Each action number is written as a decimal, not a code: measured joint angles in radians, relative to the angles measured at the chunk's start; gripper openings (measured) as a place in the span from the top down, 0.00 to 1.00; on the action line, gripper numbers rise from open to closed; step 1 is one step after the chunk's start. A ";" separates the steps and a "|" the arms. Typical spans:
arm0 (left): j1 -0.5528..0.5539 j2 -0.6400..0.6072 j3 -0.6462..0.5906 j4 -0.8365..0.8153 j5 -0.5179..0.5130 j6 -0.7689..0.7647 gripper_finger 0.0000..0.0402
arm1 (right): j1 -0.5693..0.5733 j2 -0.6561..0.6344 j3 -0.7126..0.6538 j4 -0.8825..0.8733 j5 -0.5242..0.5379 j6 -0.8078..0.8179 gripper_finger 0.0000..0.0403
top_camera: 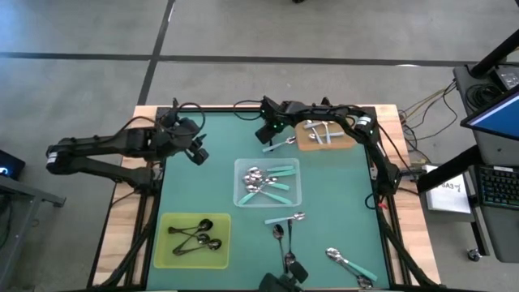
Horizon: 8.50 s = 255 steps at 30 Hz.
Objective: Sort silverware by color (type)
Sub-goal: Put the black spoon into the yellow bin, then put the purple spoon into the orange bin, then put the green spoon into the transparent bin
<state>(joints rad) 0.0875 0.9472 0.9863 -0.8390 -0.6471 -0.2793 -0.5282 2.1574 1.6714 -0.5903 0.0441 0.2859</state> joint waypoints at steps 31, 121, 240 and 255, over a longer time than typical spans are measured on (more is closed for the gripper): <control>-0.008 -0.029 -0.611 1.184 0.105 0.050 0.74 | 0.058 -0.322 -0.008 0.155 -0.289 -0.280 0.98; -0.734 0.213 -0.056 -0.033 0.664 -0.754 1.00 | 0.052 -0.245 -0.105 -0.158 -0.252 -0.717 0.77; -0.703 0.223 -0.003 -0.330 -0.264 -0.724 0.82 | -0.377 -0.639 -0.532 -0.254 -0.229 -0.590 0.94; -0.686 0.226 -0.003 -0.267 -0.338 -0.735 0.82 | -0.351 -0.760 -0.586 -0.182 -0.173 -0.385 0.63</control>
<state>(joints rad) -0.5987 1.1732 0.9833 -1.1058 -0.9848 -1.0145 -0.8792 1.3977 1.0857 -0.7721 -0.1291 -0.0992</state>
